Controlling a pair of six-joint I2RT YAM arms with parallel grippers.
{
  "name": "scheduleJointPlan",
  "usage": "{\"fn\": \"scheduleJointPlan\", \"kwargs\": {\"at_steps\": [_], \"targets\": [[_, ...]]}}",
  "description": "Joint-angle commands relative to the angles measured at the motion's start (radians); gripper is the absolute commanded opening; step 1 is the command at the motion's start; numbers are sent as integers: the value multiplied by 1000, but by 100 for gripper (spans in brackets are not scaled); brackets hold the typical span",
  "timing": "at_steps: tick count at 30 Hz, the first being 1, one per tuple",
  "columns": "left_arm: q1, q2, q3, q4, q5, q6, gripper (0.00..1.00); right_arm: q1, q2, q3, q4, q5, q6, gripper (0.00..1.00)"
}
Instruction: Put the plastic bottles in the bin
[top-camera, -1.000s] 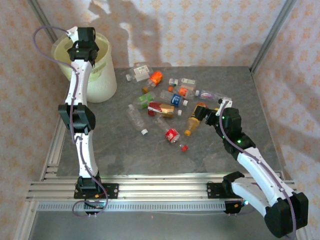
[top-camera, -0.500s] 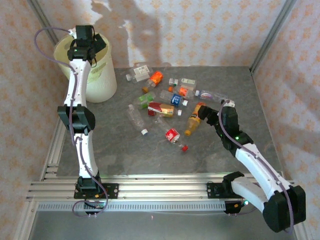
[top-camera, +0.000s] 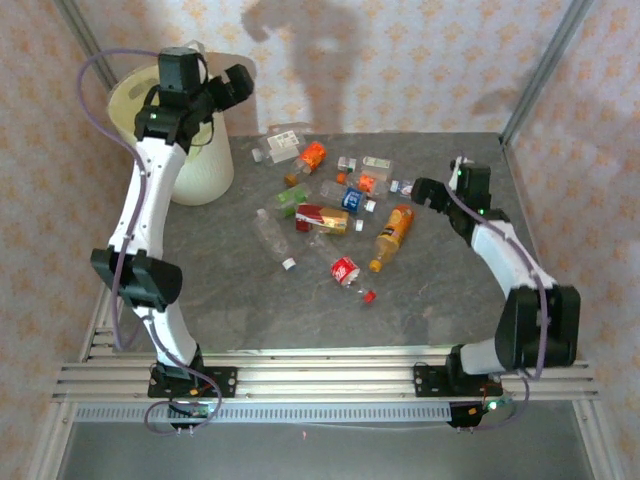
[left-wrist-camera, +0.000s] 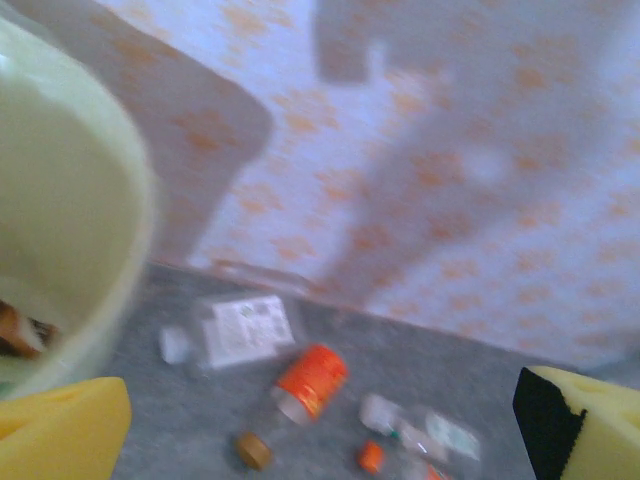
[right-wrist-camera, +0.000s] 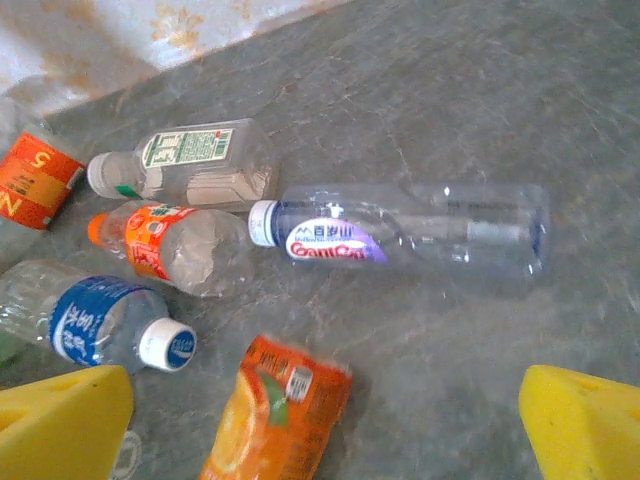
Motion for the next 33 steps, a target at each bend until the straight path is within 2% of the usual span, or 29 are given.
{"fn": "scheduleJointPlan", "kwargs": {"at_steps": [1,4,6,7,9,11,13,18,23,26,29,33], "targets": [[-47,-93,-127,81,75,14,100,-61,103,103,-74,-166,-260,100],[-107,-193,-287,146,53,39,100,-87,209,220,-196,-211,-437,99],[-130,-245,-366,157,9,55,100,-99,320,376,-437,-269,-593,100],[-131,-264,-397,156,4,44,100,-100,379,455,-550,-257,-665,99],[-131,-297,-444,149,5,10,100,-99,462,548,-646,-174,-755,99],[-134,-334,-511,176,34,-33,100,-100,515,592,-653,-70,-821,99],[-140,-365,-576,220,61,-44,100,-104,562,637,-668,-27,-881,100],[-145,-382,-652,242,40,-135,100,-107,686,786,-704,9,-935,100],[-157,-385,-711,325,77,-209,100,-106,775,870,-709,17,-998,99],[-188,-385,-741,380,56,-218,100,-105,806,881,-737,15,-1065,97],[-226,-369,-752,410,18,-225,100,-104,784,814,-661,14,-1084,96],[-262,-344,-738,397,-18,-163,100,-104,767,757,-632,56,-1133,93]]}}
